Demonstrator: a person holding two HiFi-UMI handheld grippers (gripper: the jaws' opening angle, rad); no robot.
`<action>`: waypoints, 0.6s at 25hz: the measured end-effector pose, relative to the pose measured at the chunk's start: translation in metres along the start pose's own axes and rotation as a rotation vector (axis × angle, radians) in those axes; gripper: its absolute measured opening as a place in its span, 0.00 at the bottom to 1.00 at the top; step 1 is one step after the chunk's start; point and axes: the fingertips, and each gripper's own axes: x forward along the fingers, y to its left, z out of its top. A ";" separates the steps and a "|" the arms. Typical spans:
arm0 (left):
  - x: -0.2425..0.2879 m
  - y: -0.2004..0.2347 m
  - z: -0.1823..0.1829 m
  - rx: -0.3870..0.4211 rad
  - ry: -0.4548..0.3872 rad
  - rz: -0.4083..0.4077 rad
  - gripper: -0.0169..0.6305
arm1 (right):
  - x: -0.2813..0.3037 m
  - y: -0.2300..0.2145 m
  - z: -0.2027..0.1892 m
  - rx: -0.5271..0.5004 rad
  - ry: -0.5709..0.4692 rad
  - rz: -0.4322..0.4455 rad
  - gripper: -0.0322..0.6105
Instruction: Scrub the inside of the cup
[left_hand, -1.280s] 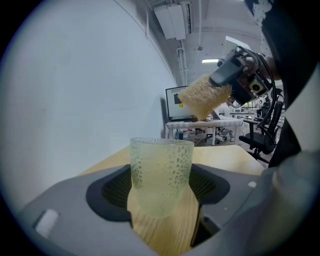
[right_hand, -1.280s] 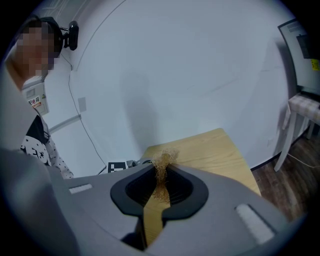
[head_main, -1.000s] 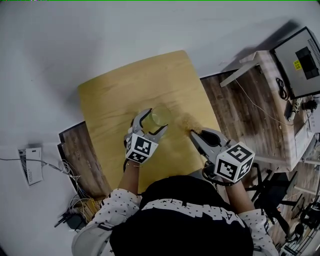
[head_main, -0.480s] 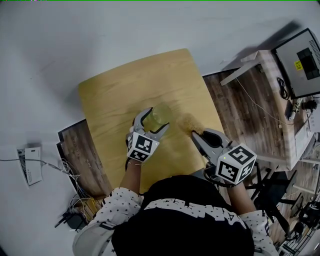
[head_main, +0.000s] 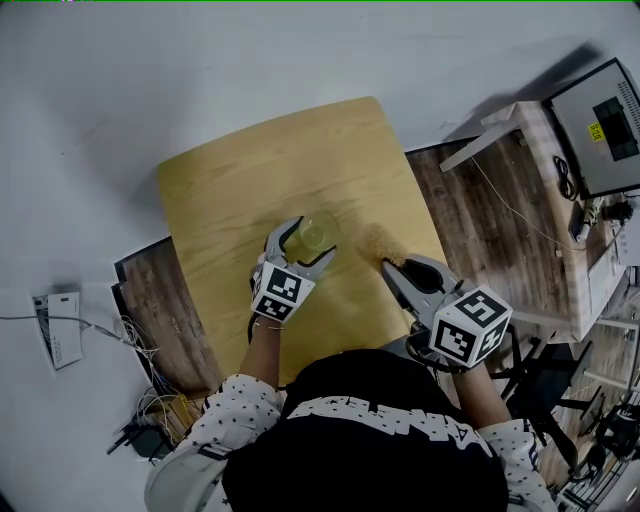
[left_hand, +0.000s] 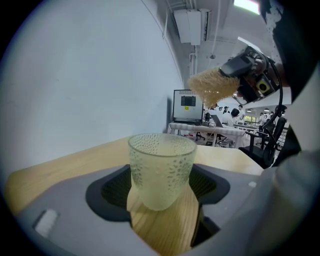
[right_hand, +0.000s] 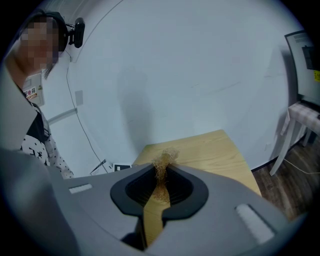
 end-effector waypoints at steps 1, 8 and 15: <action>-0.001 0.001 0.001 -0.005 -0.001 0.002 0.58 | 0.000 0.000 0.000 -0.001 0.000 -0.001 0.14; -0.004 0.004 0.000 -0.017 0.000 0.015 0.58 | -0.002 0.002 0.001 -0.008 0.000 0.001 0.14; -0.012 0.005 0.008 -0.049 -0.048 0.003 0.59 | -0.003 0.004 0.001 -0.017 -0.002 0.007 0.14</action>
